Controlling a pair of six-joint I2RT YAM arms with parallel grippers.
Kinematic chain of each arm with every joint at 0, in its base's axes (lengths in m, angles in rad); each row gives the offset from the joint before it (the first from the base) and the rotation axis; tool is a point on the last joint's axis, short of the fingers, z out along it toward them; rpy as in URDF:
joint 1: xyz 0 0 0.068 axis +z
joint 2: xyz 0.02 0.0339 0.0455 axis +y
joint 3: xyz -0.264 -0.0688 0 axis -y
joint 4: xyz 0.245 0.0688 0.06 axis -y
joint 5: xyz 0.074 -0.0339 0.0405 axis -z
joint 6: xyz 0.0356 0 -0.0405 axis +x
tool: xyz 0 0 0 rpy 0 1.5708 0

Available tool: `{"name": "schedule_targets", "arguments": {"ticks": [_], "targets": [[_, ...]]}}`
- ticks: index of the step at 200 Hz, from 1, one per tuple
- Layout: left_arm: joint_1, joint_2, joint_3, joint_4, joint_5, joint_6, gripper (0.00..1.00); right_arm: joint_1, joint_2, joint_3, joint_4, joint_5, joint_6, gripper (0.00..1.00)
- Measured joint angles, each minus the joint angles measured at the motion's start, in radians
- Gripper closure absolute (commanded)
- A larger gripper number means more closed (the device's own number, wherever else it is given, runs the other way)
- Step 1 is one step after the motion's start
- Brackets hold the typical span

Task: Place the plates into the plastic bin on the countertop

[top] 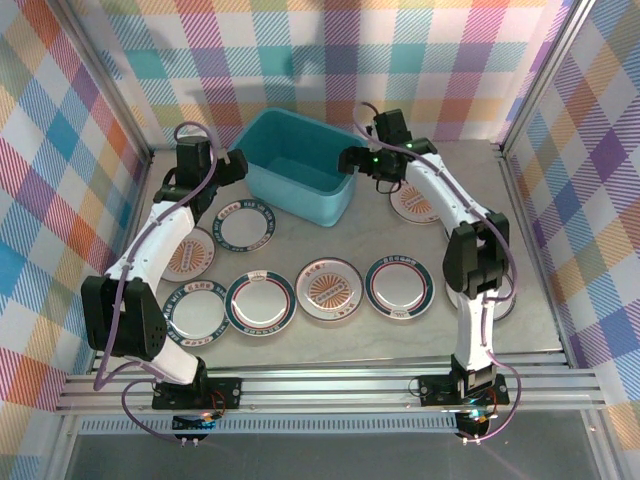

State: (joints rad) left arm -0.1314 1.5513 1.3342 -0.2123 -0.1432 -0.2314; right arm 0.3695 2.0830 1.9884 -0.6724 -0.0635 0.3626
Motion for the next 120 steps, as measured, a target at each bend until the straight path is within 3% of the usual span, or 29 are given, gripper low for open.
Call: {"name": "schedule_targets", "arguments": {"ticks": [46,120], "targets": [[0.000,0.029,0.053,-0.011,-0.024,0.043,0.00,0.027,0.083,0.125,-0.105,0.075,0.006,0.14],[0.022,0.073,0.120,-0.090,-0.025,0.037,0.00,0.031,0.086,0.138,-0.138,0.117,-0.026,0.40]]}}
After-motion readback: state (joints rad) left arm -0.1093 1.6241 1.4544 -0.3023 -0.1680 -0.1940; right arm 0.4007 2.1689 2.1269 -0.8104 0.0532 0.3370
